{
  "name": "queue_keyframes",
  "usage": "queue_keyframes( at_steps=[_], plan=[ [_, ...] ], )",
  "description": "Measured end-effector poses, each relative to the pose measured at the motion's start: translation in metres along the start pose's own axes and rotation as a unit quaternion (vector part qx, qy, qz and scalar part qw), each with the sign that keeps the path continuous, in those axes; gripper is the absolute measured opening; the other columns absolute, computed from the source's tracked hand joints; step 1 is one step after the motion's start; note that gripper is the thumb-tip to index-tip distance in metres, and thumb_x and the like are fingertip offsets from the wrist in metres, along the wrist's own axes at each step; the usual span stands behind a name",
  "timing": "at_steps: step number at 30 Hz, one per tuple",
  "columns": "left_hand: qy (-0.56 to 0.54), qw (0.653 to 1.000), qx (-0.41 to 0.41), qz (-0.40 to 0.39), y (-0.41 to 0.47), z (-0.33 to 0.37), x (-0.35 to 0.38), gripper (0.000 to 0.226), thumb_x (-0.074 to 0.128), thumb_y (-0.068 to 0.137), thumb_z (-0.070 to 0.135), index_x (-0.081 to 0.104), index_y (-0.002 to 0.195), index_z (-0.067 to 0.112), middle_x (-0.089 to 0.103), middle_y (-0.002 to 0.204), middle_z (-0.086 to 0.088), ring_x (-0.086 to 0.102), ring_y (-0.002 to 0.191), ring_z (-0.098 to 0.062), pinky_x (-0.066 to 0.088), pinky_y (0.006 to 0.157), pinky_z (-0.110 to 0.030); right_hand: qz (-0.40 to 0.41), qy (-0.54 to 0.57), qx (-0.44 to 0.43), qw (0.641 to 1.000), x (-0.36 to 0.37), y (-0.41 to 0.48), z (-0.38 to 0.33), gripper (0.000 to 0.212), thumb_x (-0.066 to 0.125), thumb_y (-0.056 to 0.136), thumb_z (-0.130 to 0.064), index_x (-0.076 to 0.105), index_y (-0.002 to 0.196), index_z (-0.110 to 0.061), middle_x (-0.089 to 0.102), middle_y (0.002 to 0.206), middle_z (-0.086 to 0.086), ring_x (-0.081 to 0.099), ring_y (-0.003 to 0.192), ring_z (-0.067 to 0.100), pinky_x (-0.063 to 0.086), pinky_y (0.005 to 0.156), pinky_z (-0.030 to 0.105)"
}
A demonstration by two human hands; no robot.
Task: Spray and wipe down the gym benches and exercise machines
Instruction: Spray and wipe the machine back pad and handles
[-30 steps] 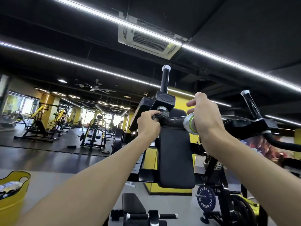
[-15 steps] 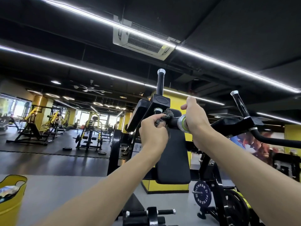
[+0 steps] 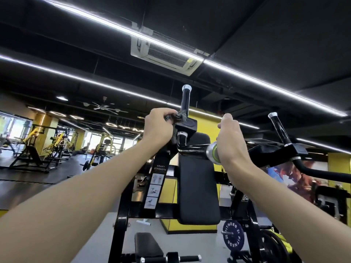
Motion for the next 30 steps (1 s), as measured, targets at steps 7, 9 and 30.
queue_keyframes(
  at_steps=[7,9,30],
  plan=[
    [0.179,0.956,0.120,-0.200,0.012,-0.023,0.060,0.050,0.048,0.085,-0.014,0.076,0.113,0.016,0.067,0.120,-0.005,0.058,0.116,-0.021,0.043,0.095,-0.024,0.008,0.004,-0.034,0.999,-0.002,0.009,0.004,0.041,0.023,0.105,-0.044,0.051,0.118,-0.017,0.050,0.096,-0.004,0.047,0.085,0.007,0.034,0.068,0.025],
    [0.178,0.955,0.117,-0.207,0.007,-0.026,0.063,0.051,0.048,0.082,-0.015,0.078,0.109,0.016,0.070,0.116,-0.004,0.060,0.111,-0.020,0.046,0.091,-0.025,0.007,0.006,-0.034,0.999,-0.002,0.009,0.005,0.037,0.024,0.105,-0.043,0.052,0.107,-0.018,0.048,0.090,-0.004,0.045,0.080,0.006,0.033,0.066,0.024],
    [-0.155,0.985,0.038,-0.068,-0.034,0.026,-0.016,0.034,0.061,0.092,-0.007,0.078,0.095,0.023,0.074,0.096,0.009,0.070,0.097,-0.009,0.059,0.081,-0.024,0.006,0.005,-0.034,0.999,-0.002,-0.007,-0.003,0.034,0.014,0.105,-0.049,0.036,0.119,-0.026,0.038,0.126,-0.002,0.038,0.114,0.018,0.023,0.092,0.032]
  ],
)
Point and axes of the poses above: each hand's wrist, its own y-axis towards the middle knuckle, its own x-axis out of the palm, z = x × y, the point moved 3 cm from there along y, towards the middle knuckle
